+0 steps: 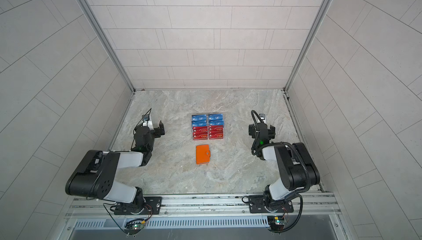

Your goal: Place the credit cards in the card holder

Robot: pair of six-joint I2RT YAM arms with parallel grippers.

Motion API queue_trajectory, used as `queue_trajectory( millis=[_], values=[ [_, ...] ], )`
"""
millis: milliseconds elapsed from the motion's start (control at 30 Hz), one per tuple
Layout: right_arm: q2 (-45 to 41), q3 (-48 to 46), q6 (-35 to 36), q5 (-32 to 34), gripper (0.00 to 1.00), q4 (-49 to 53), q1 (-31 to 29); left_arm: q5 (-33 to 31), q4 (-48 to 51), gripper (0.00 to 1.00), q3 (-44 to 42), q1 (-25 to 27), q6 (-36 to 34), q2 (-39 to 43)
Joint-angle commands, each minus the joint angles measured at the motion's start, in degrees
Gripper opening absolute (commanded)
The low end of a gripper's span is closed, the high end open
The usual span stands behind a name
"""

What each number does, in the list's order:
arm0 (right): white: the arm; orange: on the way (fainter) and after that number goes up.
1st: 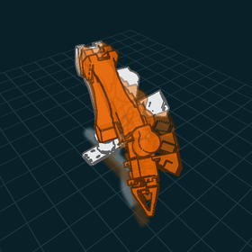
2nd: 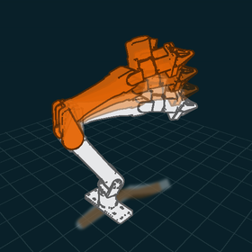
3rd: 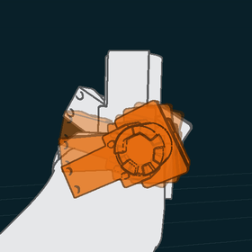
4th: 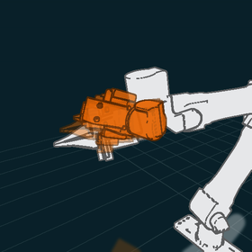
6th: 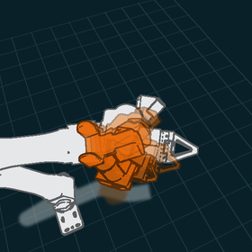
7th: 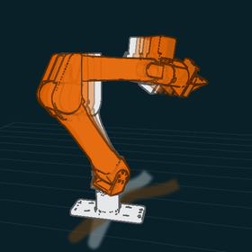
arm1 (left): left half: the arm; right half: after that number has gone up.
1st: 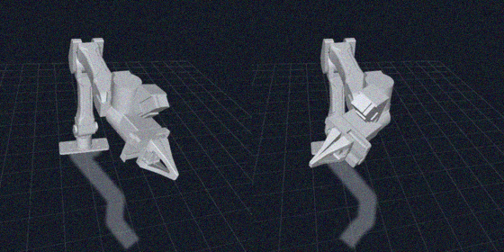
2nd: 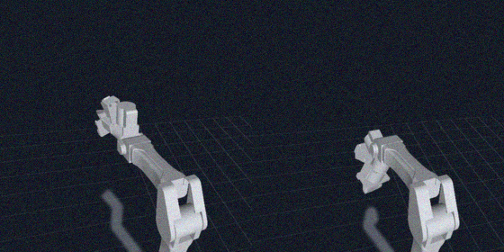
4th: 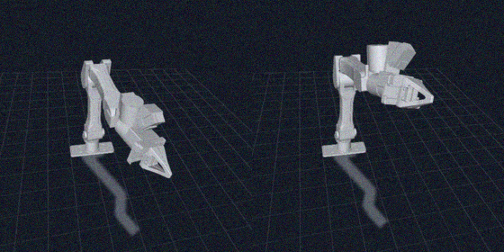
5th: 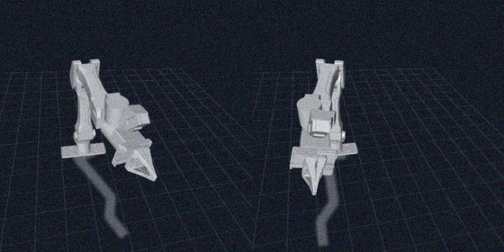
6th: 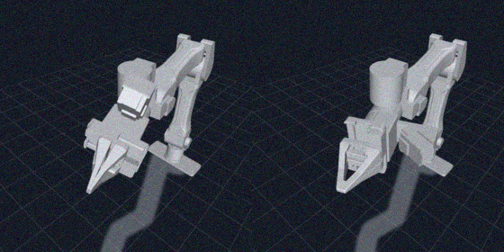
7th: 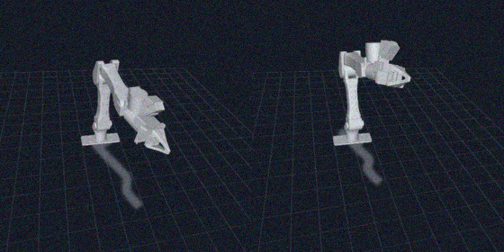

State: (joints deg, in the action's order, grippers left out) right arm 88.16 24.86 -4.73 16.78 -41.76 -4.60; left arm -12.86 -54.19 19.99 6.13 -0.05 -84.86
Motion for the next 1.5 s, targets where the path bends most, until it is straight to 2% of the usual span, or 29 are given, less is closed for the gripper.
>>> queue_trajectory(
  millis=[0, 1167, 1300, 1400, 1467],
  values=[
    [-1.06, 0.27, 0.39, 0.55, 1.00, 0.35, -0.36, 0.29, -0.74, 1.00, 0.42, -0.21, -0.77, 0.67],
    [-1.15, 0.10, 0.34, 0.50, 1.00, 0.09, -0.23, -0.98, -1.23, 1.00, 0.05, -0.12, -0.32, 1.41],
    [-3.74, 0.47, 0.32, 0.94, 1.00, 2.65, -0.28, -3.44, 5.40, 1.00, 1.89, -0.16, 0.72, 5.12],
    [-8.69, 3.16, 0.05, 1.90, 0.99, 10.77, -0.35, -7.79, 13.62, 1.00, 4.48, -0.15, 1.44, 8.81],
    [-12.65, 5.22, -0.29, 2.38, 0.97, 16.84, -0.45, -9.87, 22.40, 1.00, 8.00, 0.00, 2.60, 11.97]
  ],
)
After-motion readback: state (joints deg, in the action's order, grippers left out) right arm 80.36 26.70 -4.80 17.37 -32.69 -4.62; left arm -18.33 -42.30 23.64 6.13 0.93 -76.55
